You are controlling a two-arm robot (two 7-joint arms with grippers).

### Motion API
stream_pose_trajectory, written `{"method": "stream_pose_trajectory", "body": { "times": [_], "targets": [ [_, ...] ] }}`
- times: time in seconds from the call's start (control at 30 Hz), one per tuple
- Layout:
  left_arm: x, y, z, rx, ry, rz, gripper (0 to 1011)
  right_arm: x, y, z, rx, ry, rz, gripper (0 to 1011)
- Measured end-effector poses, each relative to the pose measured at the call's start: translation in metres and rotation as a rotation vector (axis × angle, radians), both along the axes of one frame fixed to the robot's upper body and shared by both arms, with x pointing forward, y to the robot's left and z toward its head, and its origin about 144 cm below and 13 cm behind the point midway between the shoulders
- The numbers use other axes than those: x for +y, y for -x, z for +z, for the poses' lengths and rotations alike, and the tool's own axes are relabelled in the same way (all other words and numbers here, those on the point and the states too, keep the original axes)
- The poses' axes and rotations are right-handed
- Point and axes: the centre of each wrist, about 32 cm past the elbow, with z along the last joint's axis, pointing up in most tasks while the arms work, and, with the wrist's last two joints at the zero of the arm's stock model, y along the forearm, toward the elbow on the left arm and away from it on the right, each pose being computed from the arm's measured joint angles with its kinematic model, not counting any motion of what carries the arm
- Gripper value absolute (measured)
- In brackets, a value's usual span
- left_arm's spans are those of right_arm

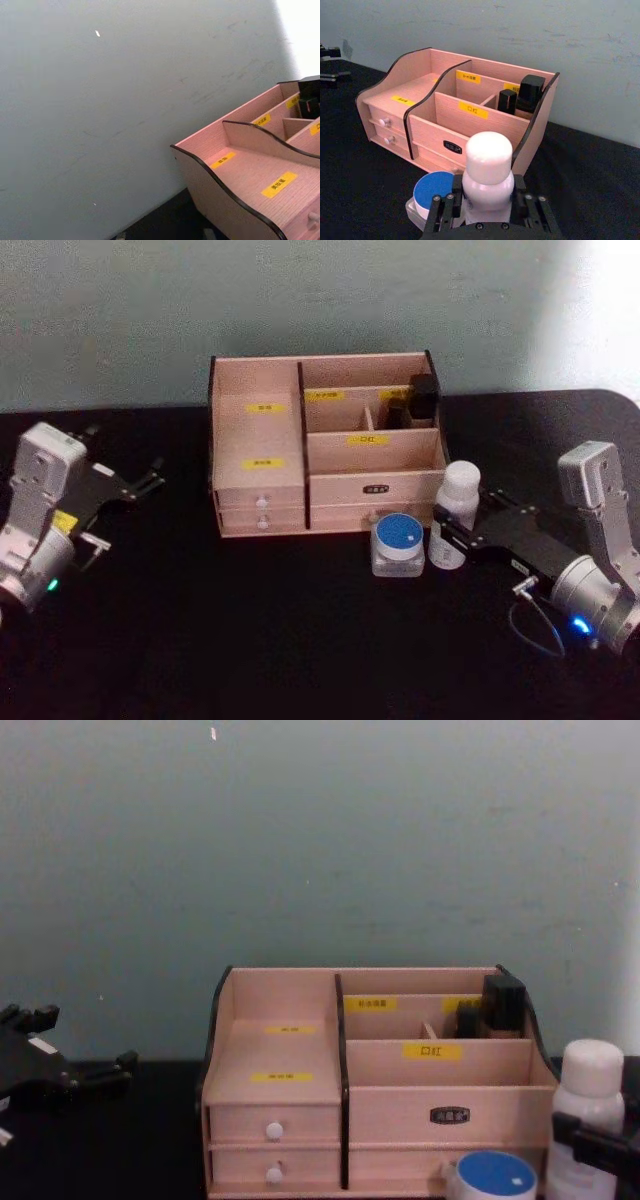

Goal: Pick up the facial cleanser and watermelon frost from the table and place them into the tiered storage box.

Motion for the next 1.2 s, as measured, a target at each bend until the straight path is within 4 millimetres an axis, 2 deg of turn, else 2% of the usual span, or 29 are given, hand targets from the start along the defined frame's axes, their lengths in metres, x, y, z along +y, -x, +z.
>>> {"method": "stream_pose_trajectory", "body": {
  "times": [0.07,0.43,0.6,0.97,1.2],
  "targets": [
    [0.0,0.0,0.0,0.0,0.0,0.0,1001,0.0,0.0,0.0,0.0,0.0,0.0,594],
    [0.0,0.0,0.0,0.0,0.0,0.0,1001,0.0,0.0,0.0,-0.001,-0.001,-0.001,595],
    [0.0,0.0,0.0,0.0,0.0,0.0,1001,-0.004,0.003,0.007,-0.022,-0.012,0.004,595],
    [0.0,0.0,0.0,0.0,0.0,0.0,1001,-0.015,0.01,0.05,-0.092,-0.088,0.064,594],
    [0.0,0.0,0.0,0.0,0.0,0.0,1001,-0.014,-0.004,0.069,-0.135,-0.117,0.093,595]
  ]
}}
